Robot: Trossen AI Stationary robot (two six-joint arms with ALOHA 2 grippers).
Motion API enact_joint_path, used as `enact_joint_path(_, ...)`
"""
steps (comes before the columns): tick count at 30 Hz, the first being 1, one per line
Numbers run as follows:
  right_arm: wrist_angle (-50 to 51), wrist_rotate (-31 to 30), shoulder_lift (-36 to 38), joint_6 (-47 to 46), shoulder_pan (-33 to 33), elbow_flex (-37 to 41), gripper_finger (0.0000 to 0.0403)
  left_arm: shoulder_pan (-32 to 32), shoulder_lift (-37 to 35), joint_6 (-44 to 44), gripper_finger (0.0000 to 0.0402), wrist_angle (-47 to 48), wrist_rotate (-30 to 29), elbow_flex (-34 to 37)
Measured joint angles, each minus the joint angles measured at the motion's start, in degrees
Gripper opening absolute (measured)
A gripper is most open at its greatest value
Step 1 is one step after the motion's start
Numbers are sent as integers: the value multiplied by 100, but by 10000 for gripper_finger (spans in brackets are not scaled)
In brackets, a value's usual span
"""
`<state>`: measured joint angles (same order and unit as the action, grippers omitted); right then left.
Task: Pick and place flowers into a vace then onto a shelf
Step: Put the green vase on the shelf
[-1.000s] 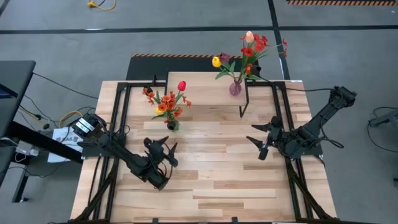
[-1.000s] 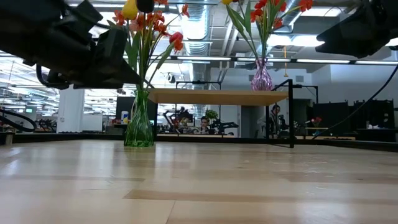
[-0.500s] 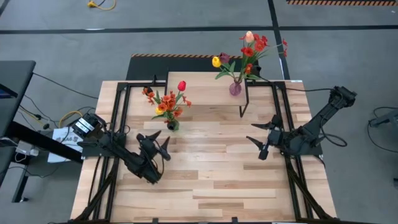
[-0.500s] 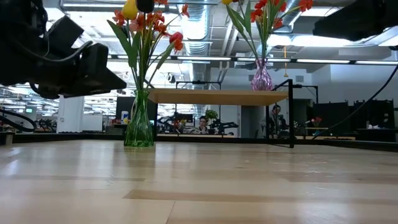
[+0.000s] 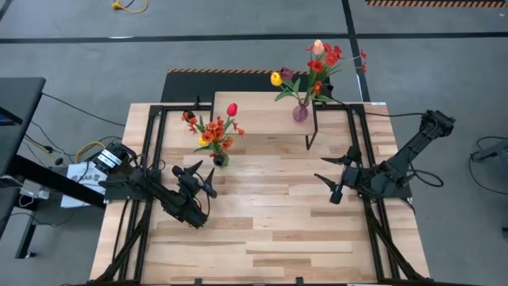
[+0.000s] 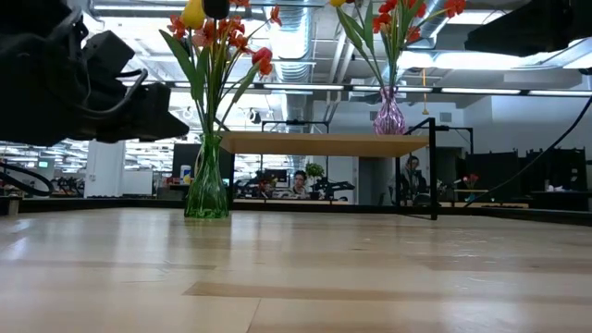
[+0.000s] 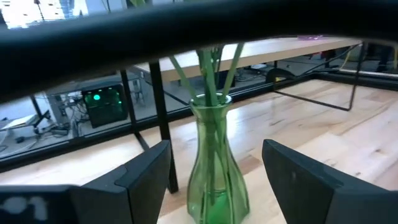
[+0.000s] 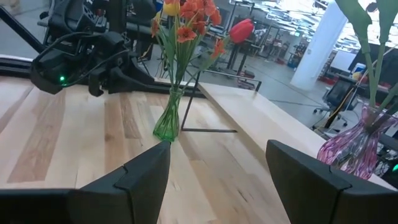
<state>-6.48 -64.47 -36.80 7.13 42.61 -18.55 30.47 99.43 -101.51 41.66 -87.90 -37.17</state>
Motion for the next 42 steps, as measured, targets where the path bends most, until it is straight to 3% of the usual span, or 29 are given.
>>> enact_joint_path(12,17,0,0,104,0,0,258,-61,-1,-4,245,88,202,0)
enact_joint_path(19,-10,6,2,45,0,0,258,377,-1,-53,245,8,350,-165)
enact_joint_path(25,-20,9,0,-112,0,0,258,631,-1,1316,245,-1088,520,-267)
enact_joint_path(30,-21,33,0,-379,0,0,258,659,-1,1810,242,-1312,663,-267)
enact_joint_path(42,-26,193,2,-839,0,0,258,1003,-237,2634,157,-1317,744,-285)
